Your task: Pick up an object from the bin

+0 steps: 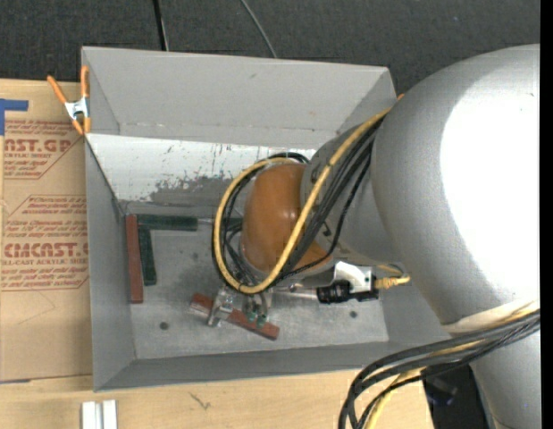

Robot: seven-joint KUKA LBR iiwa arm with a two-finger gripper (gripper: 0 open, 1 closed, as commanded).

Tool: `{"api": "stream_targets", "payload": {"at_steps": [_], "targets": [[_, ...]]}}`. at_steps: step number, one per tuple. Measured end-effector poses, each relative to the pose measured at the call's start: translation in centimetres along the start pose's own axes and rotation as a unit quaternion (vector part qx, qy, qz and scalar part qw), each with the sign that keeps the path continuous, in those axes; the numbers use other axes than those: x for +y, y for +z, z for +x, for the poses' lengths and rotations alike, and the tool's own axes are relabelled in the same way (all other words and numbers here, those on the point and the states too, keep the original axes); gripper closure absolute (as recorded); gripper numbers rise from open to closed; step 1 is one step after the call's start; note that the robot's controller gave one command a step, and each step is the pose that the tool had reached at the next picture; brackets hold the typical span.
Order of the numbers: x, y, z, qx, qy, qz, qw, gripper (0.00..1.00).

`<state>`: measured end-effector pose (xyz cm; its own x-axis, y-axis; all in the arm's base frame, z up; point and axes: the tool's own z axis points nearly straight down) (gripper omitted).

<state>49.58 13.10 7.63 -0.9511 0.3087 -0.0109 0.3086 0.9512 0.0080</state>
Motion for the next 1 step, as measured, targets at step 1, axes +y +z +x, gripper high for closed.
{"api": "stream_targets", "payload": {"at_steps": [1], "targets": [[0.0,0.0,0.0,0.0,0.0,0.0,1.0,1.0]]}}
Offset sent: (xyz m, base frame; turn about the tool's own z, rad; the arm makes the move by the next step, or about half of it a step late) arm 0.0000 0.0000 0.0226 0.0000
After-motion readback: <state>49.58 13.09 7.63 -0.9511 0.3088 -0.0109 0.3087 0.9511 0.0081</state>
